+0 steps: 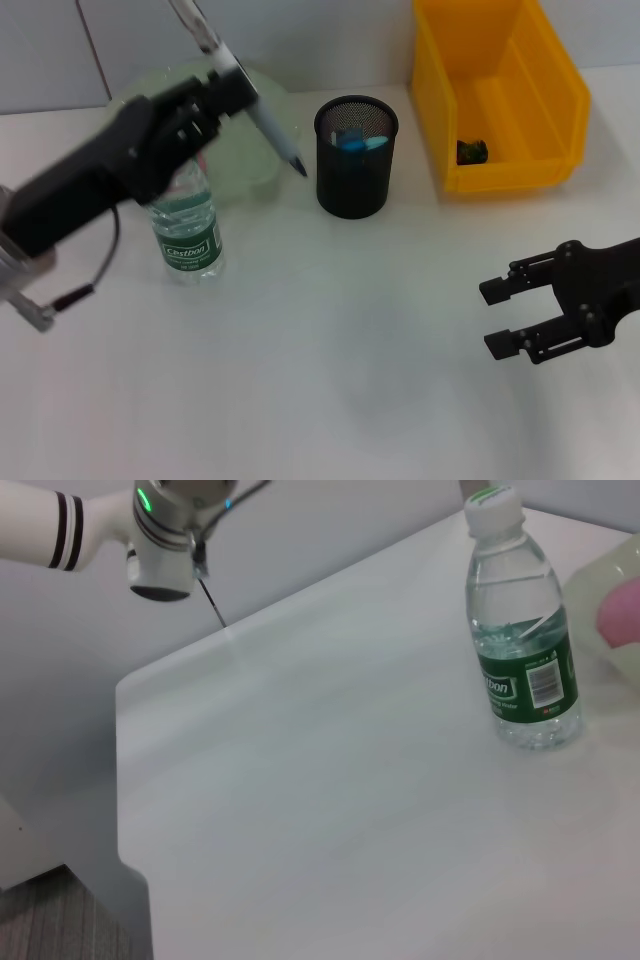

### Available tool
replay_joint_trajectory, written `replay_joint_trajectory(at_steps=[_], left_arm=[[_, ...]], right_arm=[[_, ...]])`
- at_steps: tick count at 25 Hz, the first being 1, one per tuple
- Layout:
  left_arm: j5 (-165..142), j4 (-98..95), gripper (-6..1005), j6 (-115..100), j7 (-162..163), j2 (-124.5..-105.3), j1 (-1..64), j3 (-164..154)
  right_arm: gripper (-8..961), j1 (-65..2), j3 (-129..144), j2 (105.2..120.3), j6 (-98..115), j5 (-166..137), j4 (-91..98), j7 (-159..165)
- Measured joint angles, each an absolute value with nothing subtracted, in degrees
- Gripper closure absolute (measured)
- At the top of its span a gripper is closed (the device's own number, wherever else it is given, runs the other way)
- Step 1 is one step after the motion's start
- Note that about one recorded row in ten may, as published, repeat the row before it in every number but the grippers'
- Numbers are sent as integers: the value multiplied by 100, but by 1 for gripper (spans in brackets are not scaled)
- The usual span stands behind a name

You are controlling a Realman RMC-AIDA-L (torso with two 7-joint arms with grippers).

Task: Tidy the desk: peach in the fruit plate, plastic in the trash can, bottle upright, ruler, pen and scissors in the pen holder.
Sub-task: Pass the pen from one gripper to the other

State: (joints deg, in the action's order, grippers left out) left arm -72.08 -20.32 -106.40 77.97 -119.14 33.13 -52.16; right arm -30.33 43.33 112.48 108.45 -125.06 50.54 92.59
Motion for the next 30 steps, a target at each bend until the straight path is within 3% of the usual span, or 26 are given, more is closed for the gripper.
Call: replay_joint_trajectory(at_steps=[16,23,30], left_arm=[[-4474,-1752,854,-8599,5131,-11917,3406,-8531],[-3207,-2752,854,-7141,4828,-11917,2947,-10158],[-2699,-3294,854,-6415,4802,-11918,2775,-10854]], right_arm=[[220,-2961,3822,11336,10811,-12404,5265,9034],[220,-2781,3218,11343,10857,-11473,5332,8674],[220,-2636,3156,11559,10775,-10732,5341,8193]])
